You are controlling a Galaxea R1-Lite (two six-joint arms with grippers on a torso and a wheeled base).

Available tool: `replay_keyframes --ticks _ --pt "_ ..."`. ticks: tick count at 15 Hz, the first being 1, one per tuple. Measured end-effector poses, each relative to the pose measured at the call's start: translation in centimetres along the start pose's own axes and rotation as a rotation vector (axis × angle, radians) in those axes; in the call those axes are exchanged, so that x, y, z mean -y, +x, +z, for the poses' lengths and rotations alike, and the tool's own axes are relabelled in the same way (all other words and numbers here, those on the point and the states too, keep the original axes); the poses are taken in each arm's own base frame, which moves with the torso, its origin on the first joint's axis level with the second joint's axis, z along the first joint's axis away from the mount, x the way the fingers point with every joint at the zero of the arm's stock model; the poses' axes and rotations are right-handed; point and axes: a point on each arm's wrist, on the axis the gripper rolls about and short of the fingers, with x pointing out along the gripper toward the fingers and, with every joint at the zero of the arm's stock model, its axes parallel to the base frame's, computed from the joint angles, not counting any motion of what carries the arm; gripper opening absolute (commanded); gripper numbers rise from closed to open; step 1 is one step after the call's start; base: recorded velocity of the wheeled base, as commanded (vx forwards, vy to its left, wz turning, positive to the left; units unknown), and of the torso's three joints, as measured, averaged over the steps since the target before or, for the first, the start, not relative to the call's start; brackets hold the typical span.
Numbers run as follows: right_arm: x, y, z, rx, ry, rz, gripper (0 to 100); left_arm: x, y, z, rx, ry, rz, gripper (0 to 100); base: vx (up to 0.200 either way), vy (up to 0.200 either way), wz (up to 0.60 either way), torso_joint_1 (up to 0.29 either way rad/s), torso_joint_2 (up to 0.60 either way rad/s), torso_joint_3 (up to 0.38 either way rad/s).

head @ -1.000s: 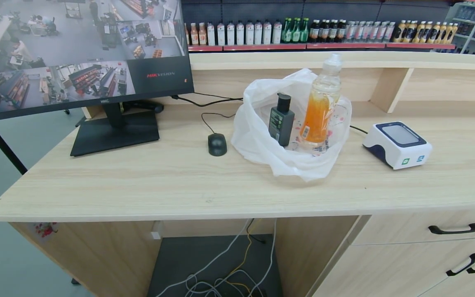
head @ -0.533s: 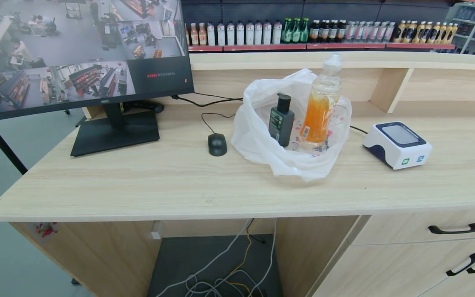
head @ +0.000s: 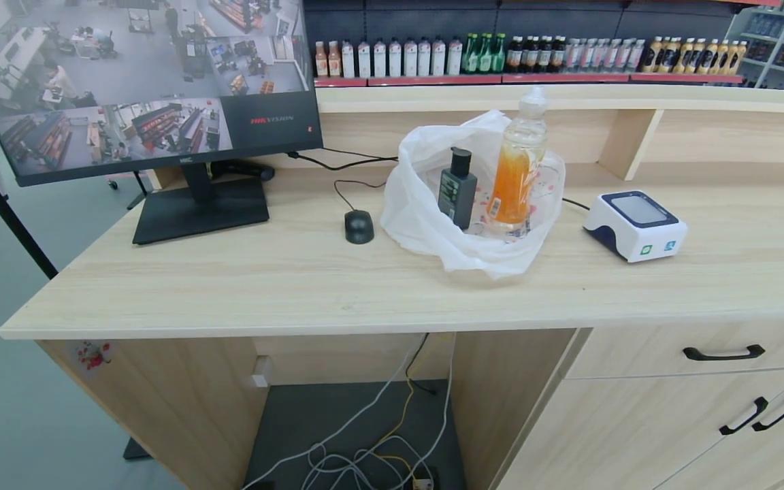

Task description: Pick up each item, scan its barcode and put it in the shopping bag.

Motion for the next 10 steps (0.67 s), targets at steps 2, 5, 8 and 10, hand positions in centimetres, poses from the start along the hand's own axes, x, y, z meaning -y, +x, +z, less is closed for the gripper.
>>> replay_keyframes --ticks 2,5,8,10 --pt "0.05 -0.04 -0.02 0.004 -0.002 0.033 100 0.00 0.00 0.00 0.000 0.003 0.000 100 0.000 0.000 0.00 0.000 0.00 0.000" --pt "0.06 -0.12 -0.05 0.013 0.007 0.035 100 0.00 0.00 0.00 0.000 0.009 -0.001 100 0.000 0.000 0.00 0.000 0.00 0.000" --pt "0.01 -0.45 -0.16 0.060 0.014 0.001 100 -0.01 0.00 -0.01 -0.001 0.006 -0.002 100 0.000 -0.200 0.00 -0.001 0.00 0.009" --pt "-0.01 -0.56 -0.22 0.072 0.000 -0.002 100 0.00 0.00 0.00 0.000 0.004 -0.001 100 0.000 -0.200 0.00 0.022 0.01 -0.005"
